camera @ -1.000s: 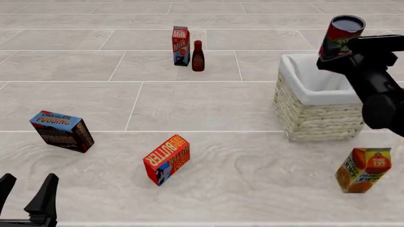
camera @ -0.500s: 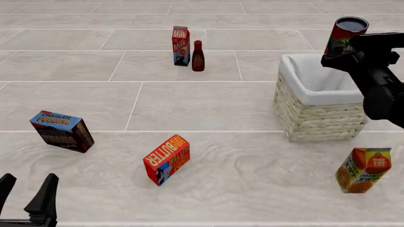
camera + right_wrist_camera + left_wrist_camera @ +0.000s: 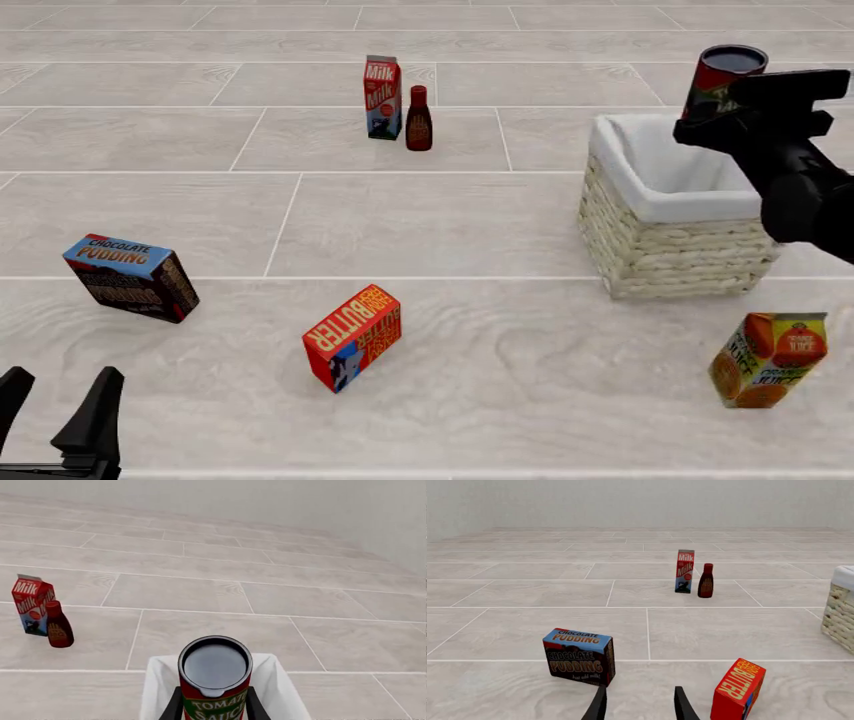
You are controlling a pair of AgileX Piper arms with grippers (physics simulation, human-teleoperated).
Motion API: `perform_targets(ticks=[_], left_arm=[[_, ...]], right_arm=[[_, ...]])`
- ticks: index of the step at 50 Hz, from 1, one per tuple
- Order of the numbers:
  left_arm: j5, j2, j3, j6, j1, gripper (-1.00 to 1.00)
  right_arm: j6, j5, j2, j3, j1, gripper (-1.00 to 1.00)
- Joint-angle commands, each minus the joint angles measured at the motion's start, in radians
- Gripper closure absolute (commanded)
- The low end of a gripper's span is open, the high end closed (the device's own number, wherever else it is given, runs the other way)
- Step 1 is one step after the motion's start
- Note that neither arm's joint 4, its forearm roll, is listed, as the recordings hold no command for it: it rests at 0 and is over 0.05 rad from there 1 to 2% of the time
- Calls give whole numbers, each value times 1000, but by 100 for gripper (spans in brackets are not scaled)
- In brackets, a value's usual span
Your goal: Pick the tomato sauce and place it in the basket.
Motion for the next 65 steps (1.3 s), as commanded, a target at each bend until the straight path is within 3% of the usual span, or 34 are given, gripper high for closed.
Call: perform_targets(ticks=[1, 65], left_arm=[[0, 0, 0, 0, 0, -100], [0, 0, 0, 0, 0, -100]], right_arm=[[19, 6, 13, -16, -13, 100], [14, 37, 117, -101, -28, 100]])
